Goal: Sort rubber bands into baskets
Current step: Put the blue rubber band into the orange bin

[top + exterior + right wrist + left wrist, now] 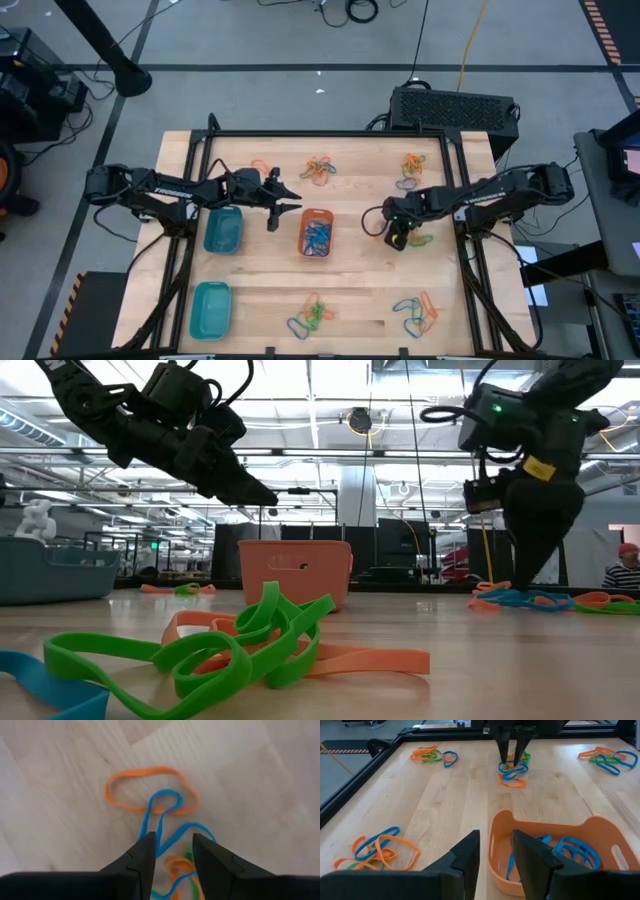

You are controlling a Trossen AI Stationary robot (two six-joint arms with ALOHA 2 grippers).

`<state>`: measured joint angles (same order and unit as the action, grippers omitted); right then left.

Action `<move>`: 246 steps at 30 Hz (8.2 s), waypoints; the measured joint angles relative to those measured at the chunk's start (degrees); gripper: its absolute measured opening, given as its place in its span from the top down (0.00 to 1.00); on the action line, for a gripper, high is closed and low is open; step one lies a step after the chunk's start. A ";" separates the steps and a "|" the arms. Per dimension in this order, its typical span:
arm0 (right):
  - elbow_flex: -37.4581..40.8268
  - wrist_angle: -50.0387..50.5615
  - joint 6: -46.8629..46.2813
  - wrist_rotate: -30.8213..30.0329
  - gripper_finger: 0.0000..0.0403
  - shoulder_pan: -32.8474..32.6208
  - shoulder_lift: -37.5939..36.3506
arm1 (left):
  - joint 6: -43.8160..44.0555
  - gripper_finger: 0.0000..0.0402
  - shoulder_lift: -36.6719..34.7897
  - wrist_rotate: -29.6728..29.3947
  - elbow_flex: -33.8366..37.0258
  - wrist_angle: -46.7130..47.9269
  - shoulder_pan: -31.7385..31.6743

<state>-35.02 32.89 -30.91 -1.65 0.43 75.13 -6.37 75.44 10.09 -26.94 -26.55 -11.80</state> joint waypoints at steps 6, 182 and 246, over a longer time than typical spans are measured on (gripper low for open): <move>1.87 -2.98 -1.03 0.07 0.70 -1.34 0.00 | -0.02 0.70 0.00 0.00 0.00 0.00 -0.01; 1.89 -34.77 24.08 7.52 0.60 -7.52 -9.35 | -9.04 0.66 16.99 -5.39 -28.13 40.16 9.30; -10.54 -13.76 -18.34 1.92 0.61 -45.61 19.77 | 1.51 0.62 10.71 -8.90 -14.40 -5.07 29.23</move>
<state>-45.56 19.13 -49.25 0.27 -45.18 94.90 -4.86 86.15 1.19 -41.34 -31.62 17.43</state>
